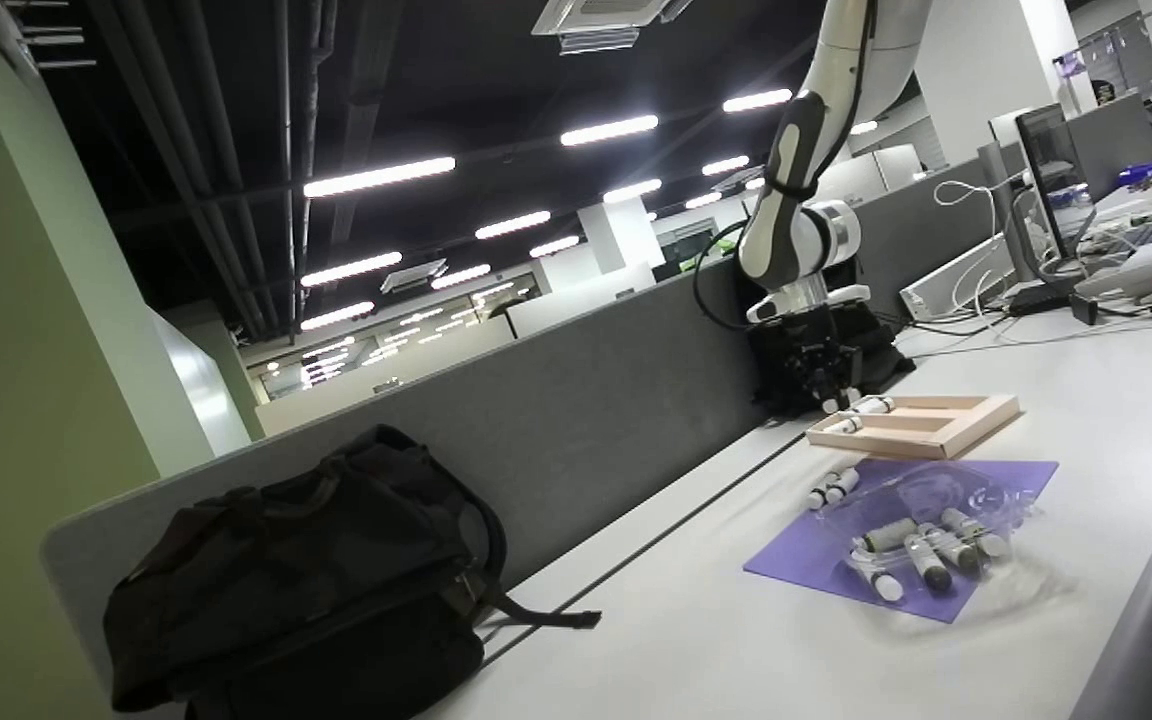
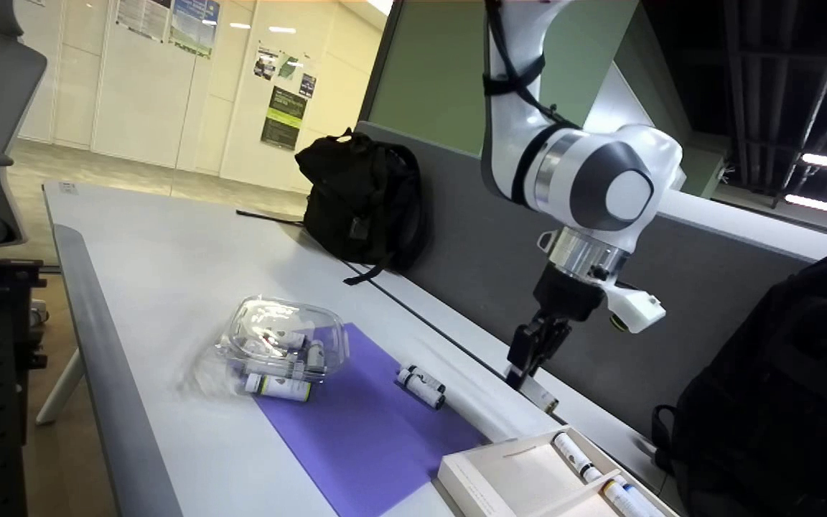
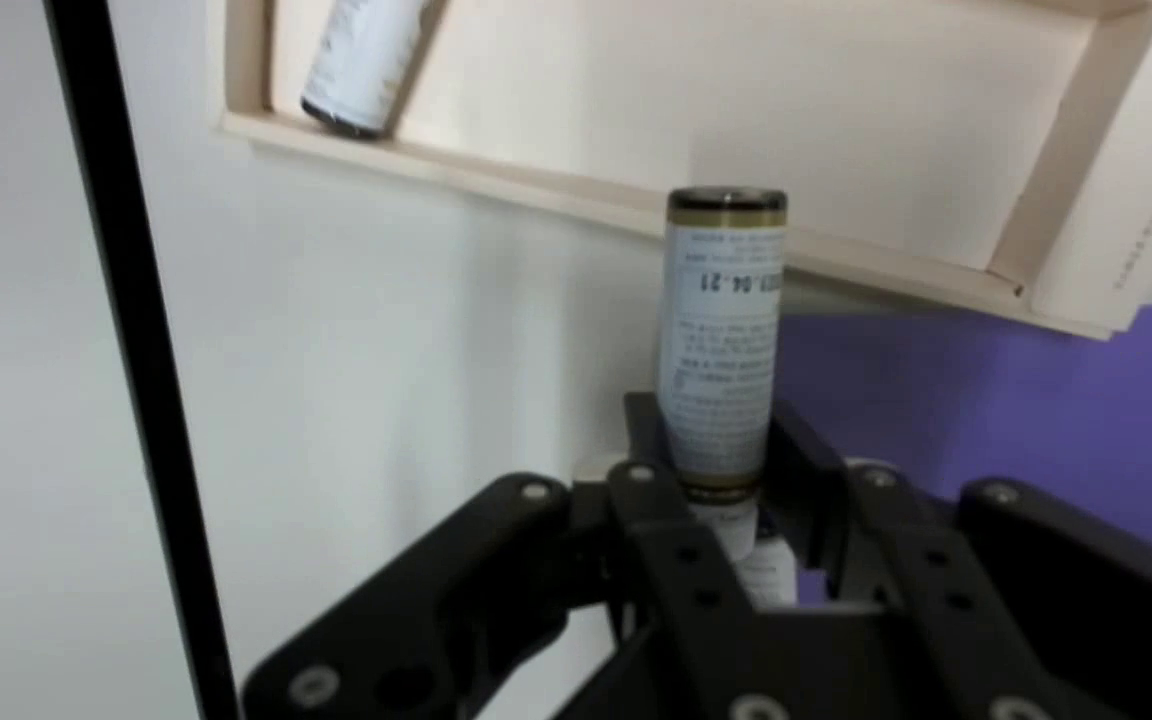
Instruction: Close the box, take some bottles out of the tray and put them on the mat
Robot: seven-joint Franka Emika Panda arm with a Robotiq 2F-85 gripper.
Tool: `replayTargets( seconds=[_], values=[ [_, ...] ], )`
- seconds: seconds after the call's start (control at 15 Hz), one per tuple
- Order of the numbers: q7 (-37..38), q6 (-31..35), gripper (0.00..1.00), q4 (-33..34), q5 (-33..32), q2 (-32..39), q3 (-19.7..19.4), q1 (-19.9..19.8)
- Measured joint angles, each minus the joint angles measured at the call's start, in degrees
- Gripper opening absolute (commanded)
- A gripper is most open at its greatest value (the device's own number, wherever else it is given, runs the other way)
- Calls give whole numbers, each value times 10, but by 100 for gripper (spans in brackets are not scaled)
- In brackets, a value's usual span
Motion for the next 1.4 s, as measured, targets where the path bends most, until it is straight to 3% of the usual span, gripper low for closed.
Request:
replayTargets(
  seconds=[0.33,0.73,0.8,0.93,1.27,1.4],
  values=[
    [-52,0,7,-84,12,-31,5,26],
    [-90,52,7,-164,15,-28,7,54],
    [-94,58,53,-174,15,-28,7,58],
    [-99,68,58,-186,14,-28,8,63],
    [-109,71,93,-196,14,-29,8,69],
    [-110,71,100,-196,15,-32,8,69]
  ],
)
